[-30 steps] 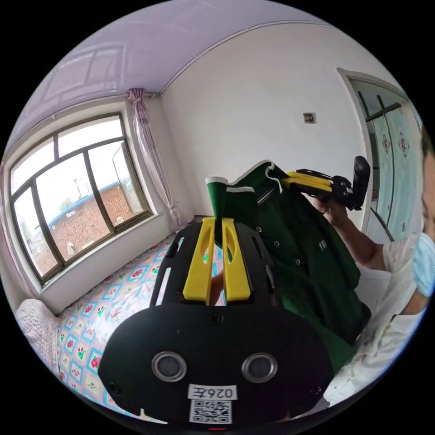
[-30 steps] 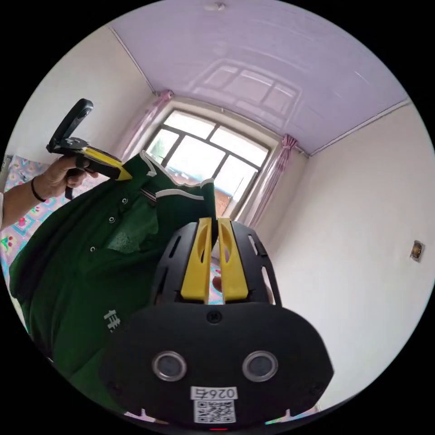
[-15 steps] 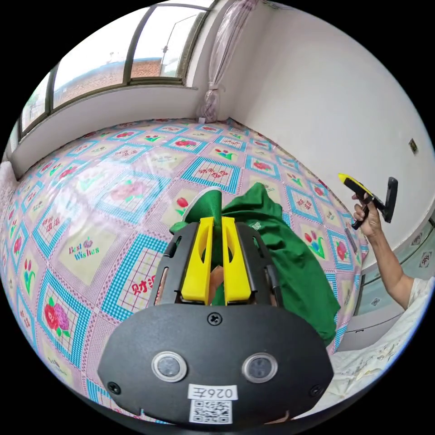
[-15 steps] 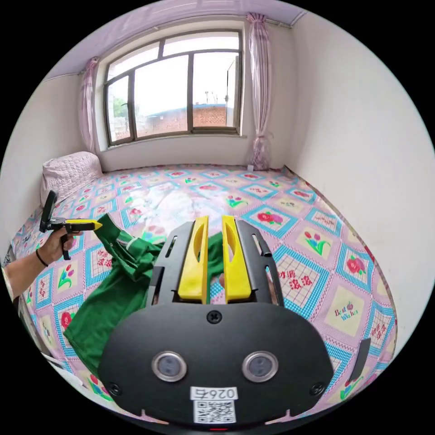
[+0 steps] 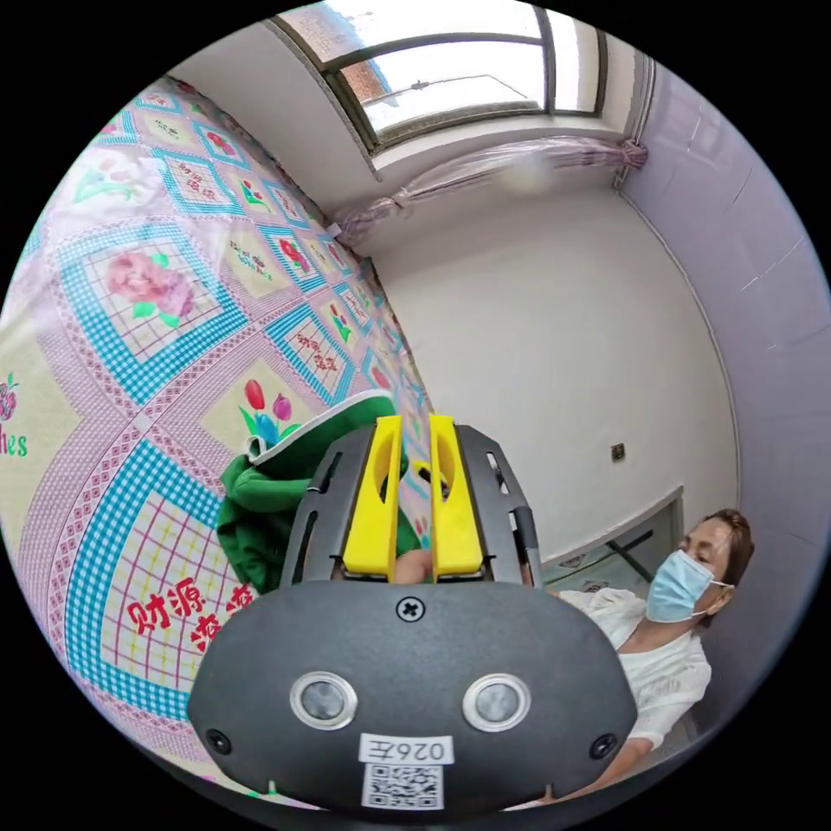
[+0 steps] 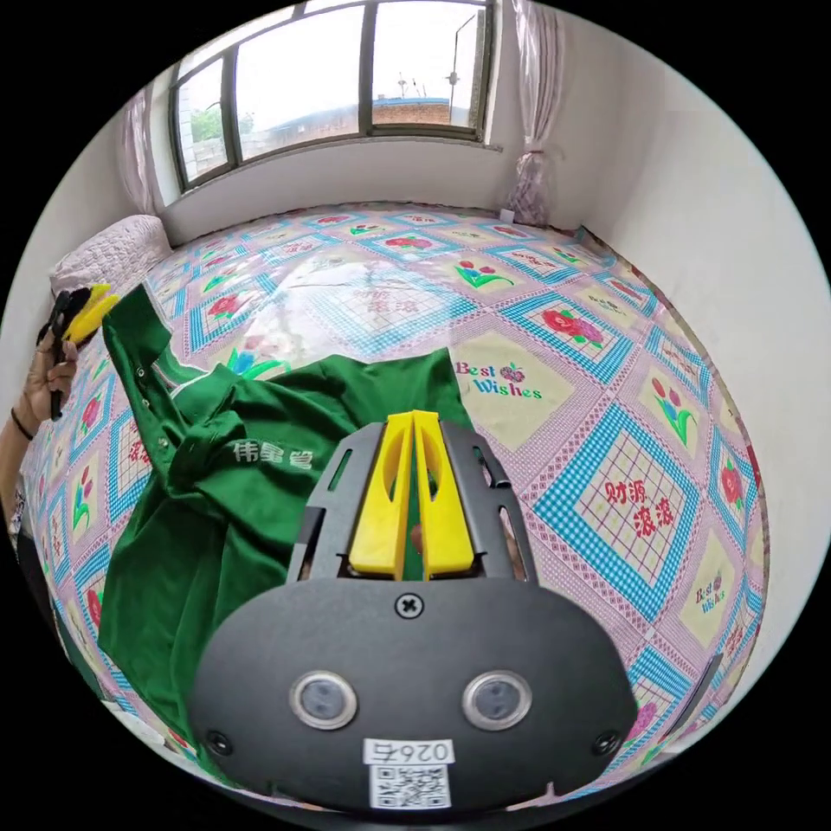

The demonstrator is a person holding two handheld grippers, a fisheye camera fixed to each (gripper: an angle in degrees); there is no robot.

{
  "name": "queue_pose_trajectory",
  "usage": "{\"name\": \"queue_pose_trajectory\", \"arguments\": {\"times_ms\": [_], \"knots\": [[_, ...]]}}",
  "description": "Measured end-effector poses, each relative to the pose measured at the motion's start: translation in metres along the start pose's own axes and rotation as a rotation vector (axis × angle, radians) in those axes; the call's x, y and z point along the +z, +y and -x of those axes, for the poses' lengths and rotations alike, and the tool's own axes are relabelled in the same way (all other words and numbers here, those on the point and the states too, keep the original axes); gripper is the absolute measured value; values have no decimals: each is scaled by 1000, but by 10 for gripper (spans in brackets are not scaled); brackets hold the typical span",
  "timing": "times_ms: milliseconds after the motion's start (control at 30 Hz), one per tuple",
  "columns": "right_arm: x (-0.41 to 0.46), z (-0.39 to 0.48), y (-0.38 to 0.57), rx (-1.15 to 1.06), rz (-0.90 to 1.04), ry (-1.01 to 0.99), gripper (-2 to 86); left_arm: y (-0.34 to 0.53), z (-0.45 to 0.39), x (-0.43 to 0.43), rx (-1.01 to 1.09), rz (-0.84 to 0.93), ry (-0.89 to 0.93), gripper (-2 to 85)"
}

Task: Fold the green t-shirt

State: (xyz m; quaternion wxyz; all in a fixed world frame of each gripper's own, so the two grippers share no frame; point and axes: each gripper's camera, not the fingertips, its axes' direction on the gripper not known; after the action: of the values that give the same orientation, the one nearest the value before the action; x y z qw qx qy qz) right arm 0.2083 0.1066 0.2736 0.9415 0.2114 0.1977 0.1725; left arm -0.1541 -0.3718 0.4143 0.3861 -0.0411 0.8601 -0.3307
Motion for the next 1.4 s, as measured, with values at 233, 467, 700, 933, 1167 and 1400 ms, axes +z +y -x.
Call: {"name": "queue_pose_trajectory", "arguments": {"times_ms": [233, 467, 700, 933, 1167, 1400], "knots": [[119, 54, -70, -202, 220, 270, -9, -49, 11, -24, -13, -186, 25, -4], [159, 49, -53, -458, 262, 661, -9, -5, 15, 4, 66, 121, -738, 60], [123, -74, -16, -66, 400, 730, -11, 45, 16, 64, 182, 333, -936, 98], [51, -52, -12, 25, 185, 608, -13, 35, 13, 149, 227, 604, -1141, 111], [72, -29, -19, -152, 240, 588, -12, 23, 1, 82, 146, 521, -1334, 22], [-36, -66, 46, 78, 112, 390, -13, 85, -31, -70, 42, 296, -1103, 9]]}}
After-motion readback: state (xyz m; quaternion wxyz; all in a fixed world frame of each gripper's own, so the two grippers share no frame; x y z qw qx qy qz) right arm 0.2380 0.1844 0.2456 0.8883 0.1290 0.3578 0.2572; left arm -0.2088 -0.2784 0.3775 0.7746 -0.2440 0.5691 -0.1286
